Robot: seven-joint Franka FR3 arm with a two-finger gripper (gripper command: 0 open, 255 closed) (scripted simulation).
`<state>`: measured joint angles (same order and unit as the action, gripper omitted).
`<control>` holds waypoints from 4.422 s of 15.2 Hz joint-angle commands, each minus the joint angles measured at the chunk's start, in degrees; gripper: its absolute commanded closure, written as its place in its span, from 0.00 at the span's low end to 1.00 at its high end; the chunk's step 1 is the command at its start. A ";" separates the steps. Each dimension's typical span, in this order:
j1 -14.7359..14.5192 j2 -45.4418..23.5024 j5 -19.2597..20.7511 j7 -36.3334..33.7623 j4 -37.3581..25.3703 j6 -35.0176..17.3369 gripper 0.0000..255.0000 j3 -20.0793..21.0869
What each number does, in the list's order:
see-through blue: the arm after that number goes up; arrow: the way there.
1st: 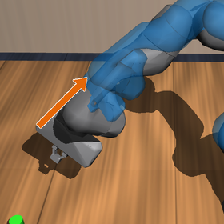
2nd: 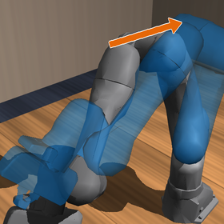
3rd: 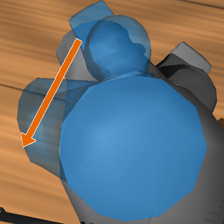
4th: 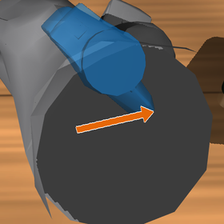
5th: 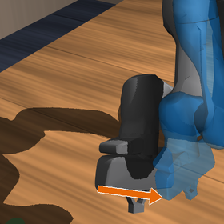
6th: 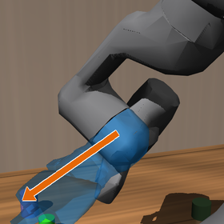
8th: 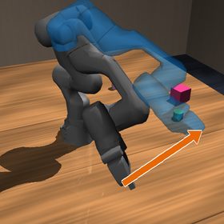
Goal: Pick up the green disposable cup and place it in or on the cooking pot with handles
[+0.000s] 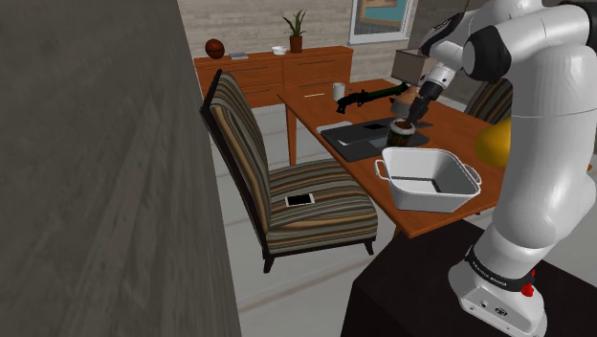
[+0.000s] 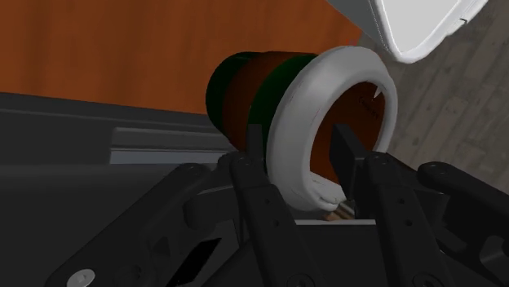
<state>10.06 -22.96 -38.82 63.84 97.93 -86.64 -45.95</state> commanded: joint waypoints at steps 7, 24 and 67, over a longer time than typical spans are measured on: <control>0.09 1.93 1.22 -2.77 -3.82 4.37 1.00 -0.60; 2.04 3.26 1.41 -8.04 -14.87 14.87 1.00 -1.05; 0.61 28.13 86.96 -91.00 41.17 -39.96 1.00 30.83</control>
<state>10.67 5.18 48.14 -27.16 139.10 -126.61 -15.12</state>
